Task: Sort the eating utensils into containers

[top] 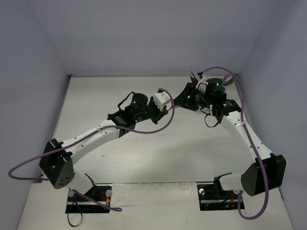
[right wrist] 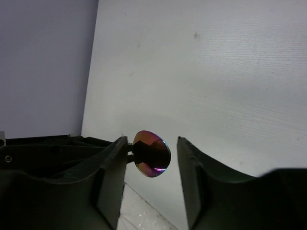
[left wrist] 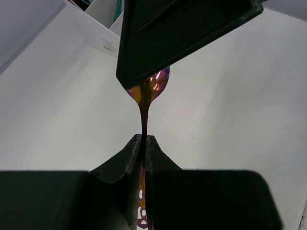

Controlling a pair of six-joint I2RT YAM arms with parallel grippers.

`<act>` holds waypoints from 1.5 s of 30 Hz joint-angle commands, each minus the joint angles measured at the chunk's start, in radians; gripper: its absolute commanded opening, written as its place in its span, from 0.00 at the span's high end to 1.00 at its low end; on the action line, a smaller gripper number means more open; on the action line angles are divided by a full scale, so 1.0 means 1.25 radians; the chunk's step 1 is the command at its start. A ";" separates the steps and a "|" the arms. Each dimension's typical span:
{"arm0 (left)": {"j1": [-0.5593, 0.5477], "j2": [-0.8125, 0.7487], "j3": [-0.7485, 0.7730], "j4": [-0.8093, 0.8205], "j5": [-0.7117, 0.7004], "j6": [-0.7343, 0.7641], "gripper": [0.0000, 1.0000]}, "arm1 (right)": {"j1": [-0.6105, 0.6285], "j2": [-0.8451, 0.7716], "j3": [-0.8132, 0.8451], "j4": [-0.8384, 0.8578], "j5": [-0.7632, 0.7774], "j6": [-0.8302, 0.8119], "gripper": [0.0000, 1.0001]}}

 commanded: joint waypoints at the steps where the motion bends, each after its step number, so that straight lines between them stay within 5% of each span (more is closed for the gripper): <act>1: -0.002 -0.012 0.064 0.073 -0.014 0.011 1.00 | 0.003 -0.016 0.022 0.062 -0.019 0.012 0.69; 7: -0.003 -0.001 0.068 0.073 -0.009 0.009 1.00 | 0.003 -0.025 0.019 0.068 -0.003 0.008 0.98; 12: -0.003 -0.001 0.052 0.072 -0.015 0.000 0.94 | 0.003 -0.028 0.027 0.072 0.014 -0.009 1.00; 15: -0.002 -0.006 0.036 0.072 -0.049 -0.014 0.55 | 0.000 -0.024 0.048 0.075 0.028 -0.021 1.00; 17: -0.001 -0.017 0.018 0.071 -0.084 -0.023 0.38 | -0.007 -0.016 0.067 0.075 0.038 -0.038 1.00; 23: 0.009 -0.070 -0.055 0.022 -0.281 -0.068 0.20 | -0.091 0.036 0.135 0.083 0.067 -0.079 1.00; 36: 0.249 -0.325 -0.240 -0.271 -0.346 -0.129 0.17 | -0.211 0.210 0.251 0.232 0.237 -0.084 1.00; 45: 0.261 -0.412 -0.317 -0.243 -0.428 -0.108 0.14 | -0.216 0.295 0.211 0.395 0.278 -0.038 1.00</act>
